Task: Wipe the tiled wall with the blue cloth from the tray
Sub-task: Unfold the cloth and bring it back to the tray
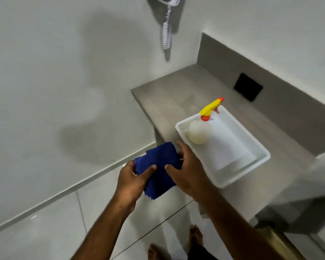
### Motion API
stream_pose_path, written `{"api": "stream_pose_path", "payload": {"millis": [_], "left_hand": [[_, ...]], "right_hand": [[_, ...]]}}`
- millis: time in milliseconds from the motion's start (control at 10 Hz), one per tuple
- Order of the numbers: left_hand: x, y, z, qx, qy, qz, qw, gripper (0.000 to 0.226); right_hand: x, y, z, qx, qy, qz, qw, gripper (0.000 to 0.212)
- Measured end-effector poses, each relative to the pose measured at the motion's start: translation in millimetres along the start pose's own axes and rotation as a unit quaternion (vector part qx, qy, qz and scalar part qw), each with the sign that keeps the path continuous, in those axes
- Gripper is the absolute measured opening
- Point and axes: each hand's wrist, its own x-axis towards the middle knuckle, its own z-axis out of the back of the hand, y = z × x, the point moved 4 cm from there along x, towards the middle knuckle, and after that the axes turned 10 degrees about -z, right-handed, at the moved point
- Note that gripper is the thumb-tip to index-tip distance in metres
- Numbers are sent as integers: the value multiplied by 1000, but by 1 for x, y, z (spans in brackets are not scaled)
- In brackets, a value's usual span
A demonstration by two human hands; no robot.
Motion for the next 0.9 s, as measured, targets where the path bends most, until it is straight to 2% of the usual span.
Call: {"api": "stream_pose_path", "payload": {"millis": [100,200,300,400,500,600,700,800,900], "left_hand": [[10,-14,-64,54,34,-40,997,35],[22,-16,-134,210,70,-110,969,44],[31,-3,-194,348,117,-148,918,38],[42,13,-227,444,144,-140,873,32],[51,23,-240,540,150,-160,812,27],[53,30,-250,620,157,-192,744,26],[55,34,-252,669,165,-192,698,34],[50,25,-244,673,163,-217,688,41],[54,-7,-211,641,82,-314,696,49]], "right_hand": [[12,-21,63,-7,-104,-20,994,71],[30,-52,114,-34,-134,-76,988,70],[51,-88,142,-72,-129,-132,980,67],[72,-117,151,-113,-100,-162,975,65],[88,-130,148,-167,-60,-160,971,55],[102,-136,142,-232,-28,-147,961,51],[112,-141,139,-293,-2,-142,945,46],[111,-131,138,-391,-27,-116,913,39],[98,-86,141,-380,-163,33,910,26]]}}
